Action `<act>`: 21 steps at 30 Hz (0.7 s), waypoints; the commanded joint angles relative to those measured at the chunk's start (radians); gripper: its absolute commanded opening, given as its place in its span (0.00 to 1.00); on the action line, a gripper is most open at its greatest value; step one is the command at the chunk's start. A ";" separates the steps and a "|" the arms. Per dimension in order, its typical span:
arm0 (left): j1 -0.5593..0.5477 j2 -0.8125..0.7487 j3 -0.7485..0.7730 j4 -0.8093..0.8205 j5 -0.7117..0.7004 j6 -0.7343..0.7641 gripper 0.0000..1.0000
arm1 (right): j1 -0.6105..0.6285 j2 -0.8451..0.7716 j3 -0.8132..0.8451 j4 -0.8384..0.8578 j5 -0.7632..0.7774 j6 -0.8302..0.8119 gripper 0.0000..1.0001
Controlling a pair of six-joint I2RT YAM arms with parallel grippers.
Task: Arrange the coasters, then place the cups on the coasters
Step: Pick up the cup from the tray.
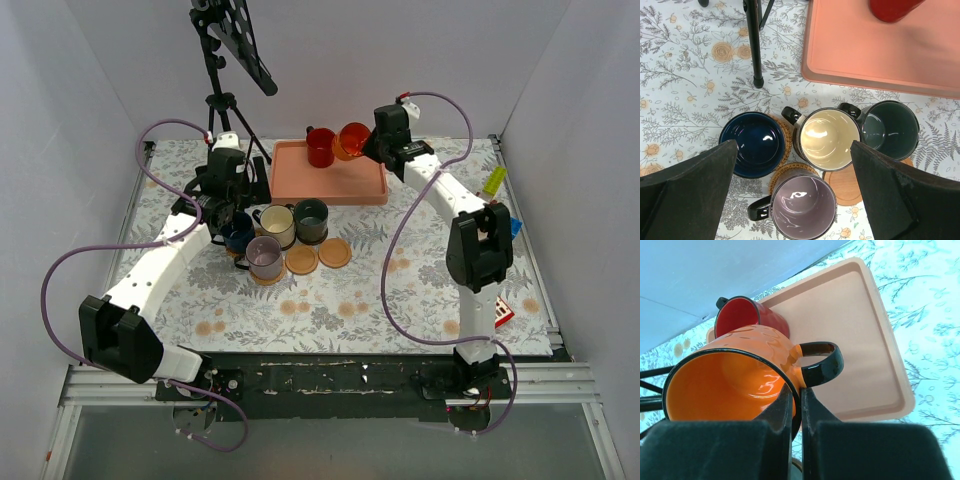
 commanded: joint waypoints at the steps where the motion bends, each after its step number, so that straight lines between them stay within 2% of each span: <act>1: 0.005 -0.005 0.047 -0.008 0.017 -0.001 0.98 | -0.003 -0.171 -0.044 0.157 0.024 -0.148 0.01; 6: 0.005 0.003 0.075 0.003 0.077 -0.002 0.98 | -0.003 -0.300 -0.175 0.178 0.029 -0.193 0.01; 15: 0.000 0.043 0.193 0.001 0.220 -0.070 0.98 | 0.048 -0.430 -0.314 0.194 -0.002 -0.158 0.01; 21: 0.000 0.011 0.219 -0.065 0.275 -0.117 0.98 | 0.110 -0.504 -0.374 0.186 -0.033 -0.274 0.01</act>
